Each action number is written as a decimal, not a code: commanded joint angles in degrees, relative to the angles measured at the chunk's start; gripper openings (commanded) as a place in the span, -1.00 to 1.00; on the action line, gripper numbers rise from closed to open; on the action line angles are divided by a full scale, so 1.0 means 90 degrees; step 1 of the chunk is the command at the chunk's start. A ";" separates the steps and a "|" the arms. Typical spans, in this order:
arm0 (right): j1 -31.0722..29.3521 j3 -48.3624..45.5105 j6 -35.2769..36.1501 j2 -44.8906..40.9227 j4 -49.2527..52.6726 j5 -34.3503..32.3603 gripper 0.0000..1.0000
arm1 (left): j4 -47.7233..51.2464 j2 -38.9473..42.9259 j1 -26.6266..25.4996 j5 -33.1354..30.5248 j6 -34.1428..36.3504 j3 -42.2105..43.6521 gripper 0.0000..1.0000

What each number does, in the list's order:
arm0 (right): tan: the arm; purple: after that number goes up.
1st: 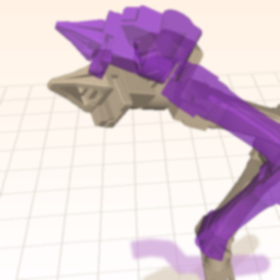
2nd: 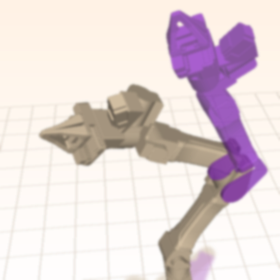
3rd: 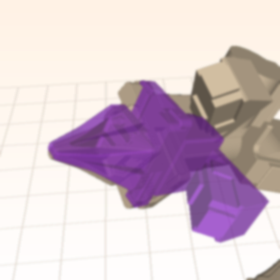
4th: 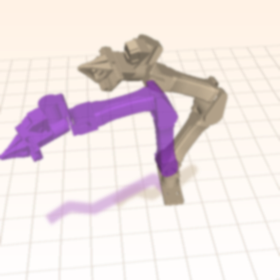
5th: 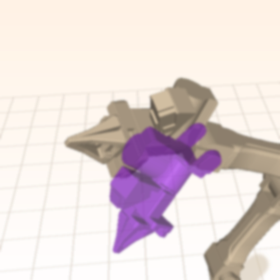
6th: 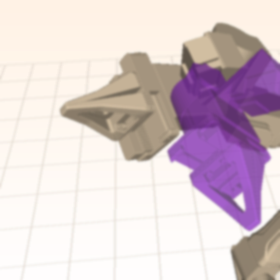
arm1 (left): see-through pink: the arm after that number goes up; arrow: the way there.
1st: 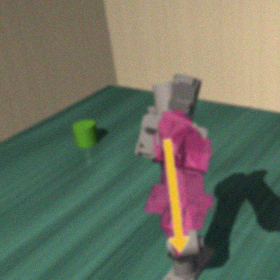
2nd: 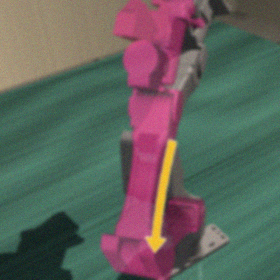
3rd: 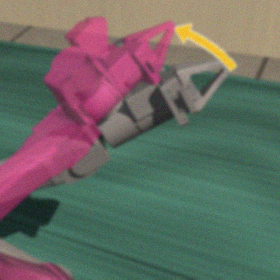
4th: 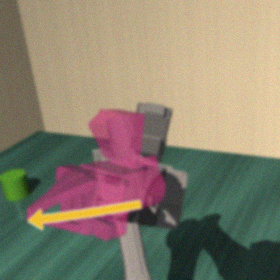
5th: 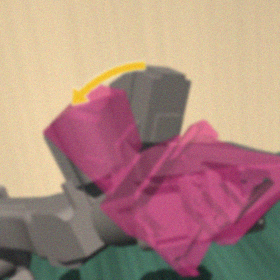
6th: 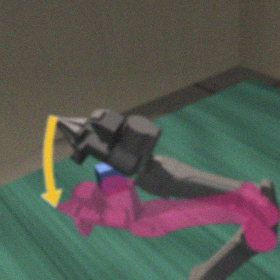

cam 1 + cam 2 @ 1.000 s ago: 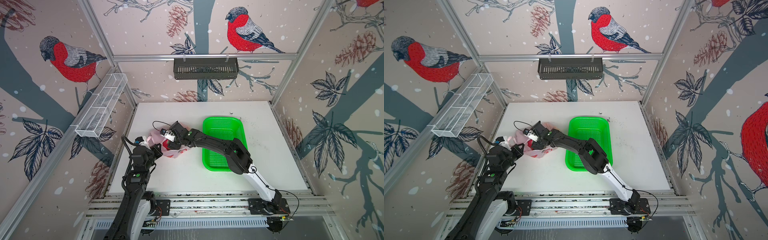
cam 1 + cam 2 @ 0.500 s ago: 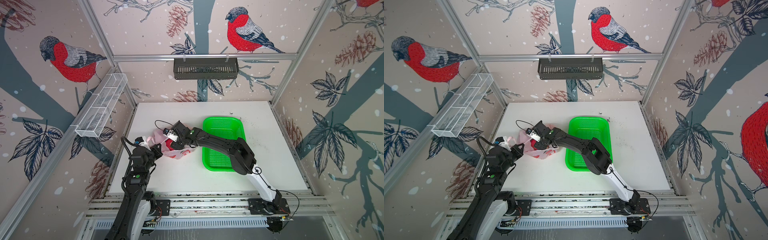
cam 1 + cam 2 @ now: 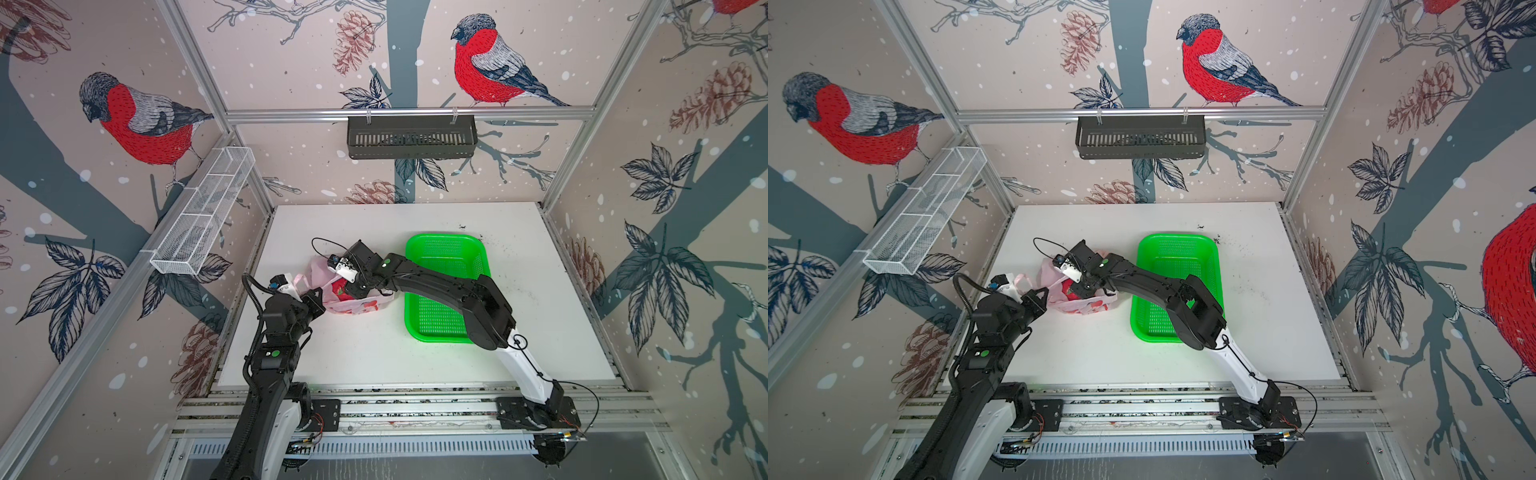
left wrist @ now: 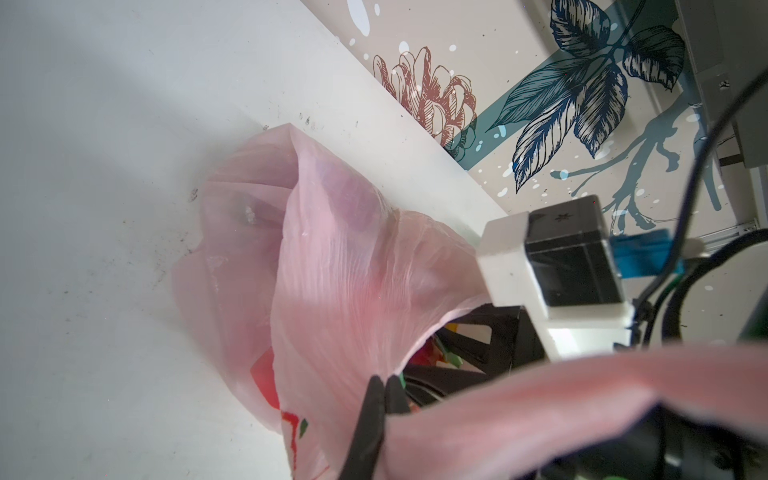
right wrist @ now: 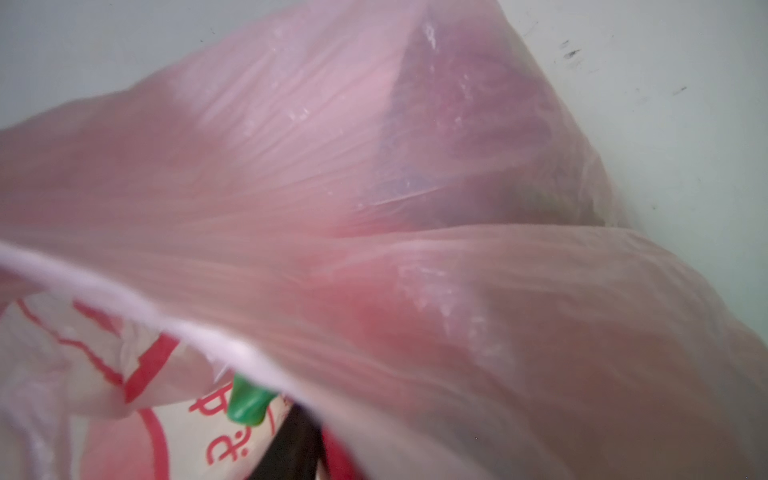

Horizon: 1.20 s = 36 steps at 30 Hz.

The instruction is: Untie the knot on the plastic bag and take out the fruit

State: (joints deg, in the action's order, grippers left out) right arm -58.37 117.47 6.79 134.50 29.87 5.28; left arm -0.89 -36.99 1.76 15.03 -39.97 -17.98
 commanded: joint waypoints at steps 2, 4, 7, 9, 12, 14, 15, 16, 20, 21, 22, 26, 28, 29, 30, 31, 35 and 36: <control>-0.0043 0.0250 0.0023 0.0315 0.1122 -0.0157 -0.70 | -0.0193 -0.0028 0.0009 0.0112 0.0159 -0.0048 -1.00; -0.0100 0.0312 0.0088 0.0393 0.1271 -0.0261 -0.56 | -0.0165 -0.0066 0.0007 0.0140 0.0211 -0.0098 -1.00; -0.0165 0.0126 0.0174 0.0356 0.1085 -0.0450 -0.43 | -0.0155 -0.0131 0.0008 0.0194 0.0261 -0.0179 -1.00; -0.0156 0.0130 0.0146 0.0334 0.0992 -0.0458 -0.38 | -0.0146 -0.0166 0.0003 0.0209 0.0283 -0.0218 -1.00; -0.0155 0.0045 0.0163 0.0223 0.0776 -0.0444 -0.21 | -0.0120 -0.0157 0.0007 0.0220 0.0324 -0.0257 -1.00; -0.0157 -0.0058 0.0253 0.0101 0.0627 -0.0351 -0.11 | -0.0093 -0.0156 0.0001 0.0213 0.0380 -0.0286 -1.00; -0.0159 -0.0070 0.0311 0.0066 0.0598 -0.0303 -0.07 | -0.0073 -0.0166 0.0003 0.0220 0.0414 -0.0310 -1.00; -0.0157 -0.0039 0.0363 0.0046 0.0620 -0.0256 -0.03 | -0.0042 -0.0180 0.0000 0.0232 0.0459 -0.0340 -1.00; -0.0122 0.0052 0.0487 -0.0010 0.0754 0.0013 0.16 | 0.0032 -0.0225 0.0003 0.0271 0.0554 -0.0425 -1.00; -0.0108 0.0054 0.0454 -0.0035 0.0746 0.0050 0.21 | 0.0038 -0.0223 0.0009 0.0283 0.0545 -0.0434 -1.00; -0.0083 0.0055 0.0407 -0.0041 0.0726 0.0098 0.27 | 0.0057 -0.0226 0.0007 0.0283 0.0544 -0.0439 -1.00; -0.0037 0.0039 0.0154 -0.0090 0.0500 0.0221 0.40 | 0.0183 -0.0093 0.0002 0.0302 0.0543 -0.0468 -1.00; -0.0020 0.0004 0.0019 -0.0129 0.0357 0.0234 0.42 | 0.0261 -0.0016 0.0008 0.0294 0.0544 -0.0474 -1.00; -0.0009 -0.0035 -0.0063 -0.0165 0.0253 0.0235 0.43 | 0.0291 0.0015 0.0003 0.0284 0.0544 -0.0473 -1.00; -0.0014 -0.0075 -0.0147 -0.0200 0.0157 0.0227 0.45 | 0.0321 0.0037 0.0003 0.0269 0.0545 -0.0465 -1.00; -0.0002 -0.0117 -0.0240 -0.0242 0.0043 0.0198 0.48 | 0.0333 0.0061 0.0003 0.0264 0.0545 -0.0455 -1.00; 0.0006 -0.0162 -0.0590 -0.0303 -0.0310 0.0118 0.56 | 0.0374 0.0104 0.0004 0.0279 0.0535 -0.0410 -1.00; 0.0011 -0.0157 -0.0647 -0.0296 -0.0346 0.0117 0.57 | 0.0383 0.0123 0.0000 0.0279 0.0537 -0.0392 -1.00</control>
State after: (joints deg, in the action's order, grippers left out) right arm -58.35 116.18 4.27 132.51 30.24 6.04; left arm 2.55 -36.23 1.76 16.93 -35.55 -21.74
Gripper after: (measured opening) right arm 0.780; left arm 0.048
